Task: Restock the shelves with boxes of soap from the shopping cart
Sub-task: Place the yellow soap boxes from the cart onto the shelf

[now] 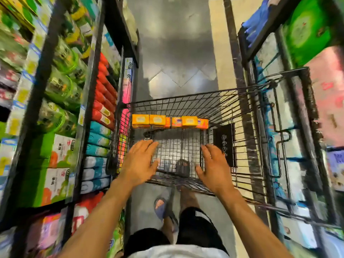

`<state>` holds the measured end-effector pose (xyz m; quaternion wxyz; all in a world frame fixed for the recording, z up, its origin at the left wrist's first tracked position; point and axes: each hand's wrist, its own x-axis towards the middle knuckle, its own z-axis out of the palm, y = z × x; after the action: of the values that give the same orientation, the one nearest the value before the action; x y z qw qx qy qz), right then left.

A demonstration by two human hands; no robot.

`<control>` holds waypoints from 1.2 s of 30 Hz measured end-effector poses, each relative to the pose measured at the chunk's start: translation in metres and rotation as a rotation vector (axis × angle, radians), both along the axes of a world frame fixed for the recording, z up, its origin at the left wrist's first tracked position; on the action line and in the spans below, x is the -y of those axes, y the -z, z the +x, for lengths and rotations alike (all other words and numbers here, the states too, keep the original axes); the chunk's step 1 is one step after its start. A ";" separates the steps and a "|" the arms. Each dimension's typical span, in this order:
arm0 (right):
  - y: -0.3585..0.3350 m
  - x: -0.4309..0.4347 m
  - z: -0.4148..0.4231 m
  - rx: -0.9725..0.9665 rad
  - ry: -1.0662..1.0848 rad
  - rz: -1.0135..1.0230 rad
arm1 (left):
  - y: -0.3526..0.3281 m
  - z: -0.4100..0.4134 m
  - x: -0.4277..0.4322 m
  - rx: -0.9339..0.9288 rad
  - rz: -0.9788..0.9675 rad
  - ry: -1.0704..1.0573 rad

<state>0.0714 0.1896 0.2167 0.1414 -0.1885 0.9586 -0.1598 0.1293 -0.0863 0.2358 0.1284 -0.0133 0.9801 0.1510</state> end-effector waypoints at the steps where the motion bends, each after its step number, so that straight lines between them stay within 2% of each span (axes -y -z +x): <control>1: 0.011 0.004 -0.017 0.030 -0.009 0.003 | 0.007 -0.016 0.005 0.021 0.004 -0.005; 7: 0.091 0.026 -0.109 0.168 -0.061 0.055 | 0.073 -0.109 0.028 0.149 -0.013 -0.085; 15: 0.223 0.055 -0.208 0.261 -0.084 0.054 | 0.204 -0.192 0.049 0.238 -0.042 -0.075; 21: 0.307 0.057 -0.249 0.193 -0.097 0.027 | 0.285 -0.215 0.064 0.188 -0.101 -0.015; 24: 0.322 0.061 -0.249 0.112 -0.095 0.066 | 0.308 -0.210 0.066 0.155 -0.220 -0.033; 29: 0.330 0.067 -0.244 0.108 -0.067 0.119 | 0.329 -0.206 0.062 0.048 -0.241 -0.120; 33: 0.321 0.065 -0.242 0.188 -0.066 0.109 | 0.318 -0.203 0.066 0.058 -0.141 -0.068; 36: 0.300 0.056 -0.228 0.361 -0.020 -0.048 | 0.298 -0.200 0.067 0.121 -0.024 -0.025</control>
<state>-0.1570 0.1332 -0.0829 0.3082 -0.1694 0.9117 -0.2124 -0.0708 -0.1530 -0.0617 0.1852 -0.0363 0.9721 0.1395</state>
